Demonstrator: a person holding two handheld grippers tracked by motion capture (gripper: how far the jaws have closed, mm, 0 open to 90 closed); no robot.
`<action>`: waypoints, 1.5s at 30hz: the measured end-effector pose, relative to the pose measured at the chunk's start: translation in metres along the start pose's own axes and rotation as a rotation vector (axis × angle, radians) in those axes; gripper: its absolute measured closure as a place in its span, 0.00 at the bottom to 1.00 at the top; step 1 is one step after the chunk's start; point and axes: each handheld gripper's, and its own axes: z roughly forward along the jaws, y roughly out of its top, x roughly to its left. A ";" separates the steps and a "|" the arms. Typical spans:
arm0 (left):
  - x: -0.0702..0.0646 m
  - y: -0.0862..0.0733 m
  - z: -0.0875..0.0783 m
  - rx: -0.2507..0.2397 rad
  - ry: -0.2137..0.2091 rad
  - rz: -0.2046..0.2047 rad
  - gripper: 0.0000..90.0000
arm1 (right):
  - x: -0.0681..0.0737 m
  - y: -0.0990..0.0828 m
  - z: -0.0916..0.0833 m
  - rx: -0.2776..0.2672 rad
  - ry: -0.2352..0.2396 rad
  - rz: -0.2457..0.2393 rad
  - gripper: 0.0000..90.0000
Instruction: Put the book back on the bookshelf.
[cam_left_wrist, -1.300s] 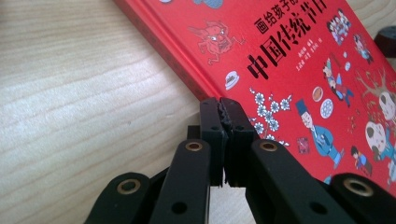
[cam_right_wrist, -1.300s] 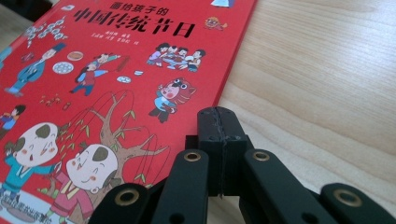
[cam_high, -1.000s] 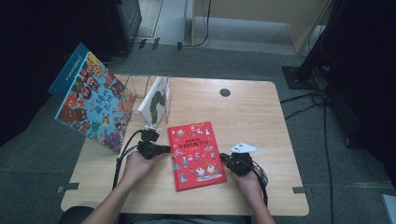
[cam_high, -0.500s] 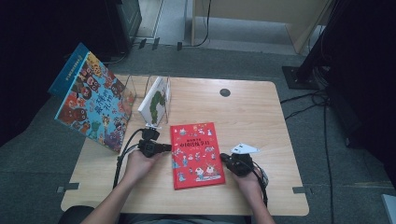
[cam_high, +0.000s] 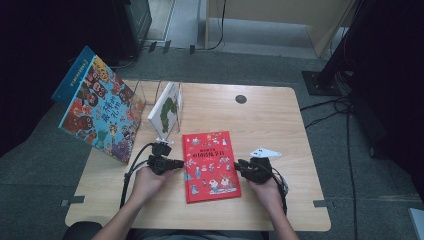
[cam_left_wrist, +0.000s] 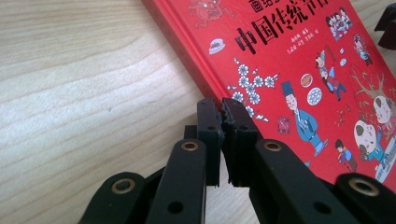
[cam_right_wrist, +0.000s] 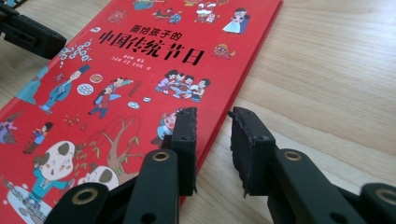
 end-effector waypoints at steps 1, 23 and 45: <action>0.000 0.000 0.000 0.004 0.001 -0.003 0.96 | -0.001 0.002 0.002 0.013 0.007 0.007 0.77; -0.004 0.002 0.006 -0.012 0.001 0.003 1.00 | -0.021 0.047 0.028 0.316 0.098 0.253 0.69; -0.005 -0.002 0.006 -0.003 -0.017 -0.012 1.00 | -0.019 0.071 0.016 0.327 0.133 0.284 0.75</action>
